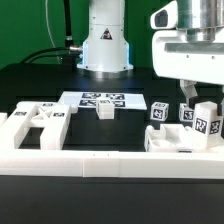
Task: Assemble chair
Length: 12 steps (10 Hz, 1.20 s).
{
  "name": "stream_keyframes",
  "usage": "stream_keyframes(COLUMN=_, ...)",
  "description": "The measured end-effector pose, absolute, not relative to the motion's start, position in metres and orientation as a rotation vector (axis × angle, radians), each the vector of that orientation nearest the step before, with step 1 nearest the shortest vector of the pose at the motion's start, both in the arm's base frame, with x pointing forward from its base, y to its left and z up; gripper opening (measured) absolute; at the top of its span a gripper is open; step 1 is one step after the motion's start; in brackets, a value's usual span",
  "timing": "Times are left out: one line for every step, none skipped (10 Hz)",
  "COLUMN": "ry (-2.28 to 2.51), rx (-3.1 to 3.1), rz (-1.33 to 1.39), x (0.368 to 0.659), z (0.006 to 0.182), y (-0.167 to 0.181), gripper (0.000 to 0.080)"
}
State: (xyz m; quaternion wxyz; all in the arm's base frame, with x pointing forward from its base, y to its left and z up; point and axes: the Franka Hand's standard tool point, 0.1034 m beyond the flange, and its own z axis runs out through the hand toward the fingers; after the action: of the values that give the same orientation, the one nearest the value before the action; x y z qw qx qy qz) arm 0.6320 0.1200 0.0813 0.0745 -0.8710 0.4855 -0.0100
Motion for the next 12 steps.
stream_keyframes(ry=1.391, rx=-2.654, rz=-0.028, x=0.6314, z=0.0813, y=0.1198, gripper=0.0554)
stream_keyframes(ry=1.262, rx=-2.732, rz=0.003, x=0.6304, z=0.0833, y=0.1200, gripper=0.0630)
stream_keyframes(ry=1.120, rx=-2.802, rz=-0.009, x=0.6327, z=0.0848, y=0.1213, gripper=0.0644)
stream_keyframes(ry=0.995, rx=-2.846, rz=-0.025, x=0.6331, z=0.0844, y=0.1208, gripper=0.0644)
stream_keyframes(ry=0.898, rx=-2.879, rz=-0.031, x=0.6331, z=0.0843, y=0.1206, gripper=0.0649)
stream_keyframes(ry=0.840, rx=-2.897, rz=-0.035, x=0.6331, z=0.0843, y=0.1206, gripper=0.0648)
stream_keyframes(ry=0.715, rx=-2.932, rz=-0.043, x=0.6331, z=0.0844, y=0.1205, gripper=0.0648)
stream_keyframes(ry=0.576, rx=-2.983, rz=-0.042, x=0.6325, z=0.0853, y=0.1215, gripper=0.0648)
stream_keyframes(ry=0.388, rx=-3.028, rz=-0.057, x=0.6332, z=0.0858, y=0.1208, gripper=0.0648)
stream_keyframes(ry=0.290, rx=-3.041, rz=-0.062, x=0.6332, z=0.0858, y=0.1208, gripper=0.0648)
stream_keyframes(ry=0.120, rx=-3.055, rz=-0.069, x=0.6333, z=0.0858, y=0.1200, gripper=0.0648)
stream_keyframes(ry=-0.008, rx=-3.059, rz=-0.074, x=0.6334, z=0.0856, y=0.1190, gripper=0.0648)
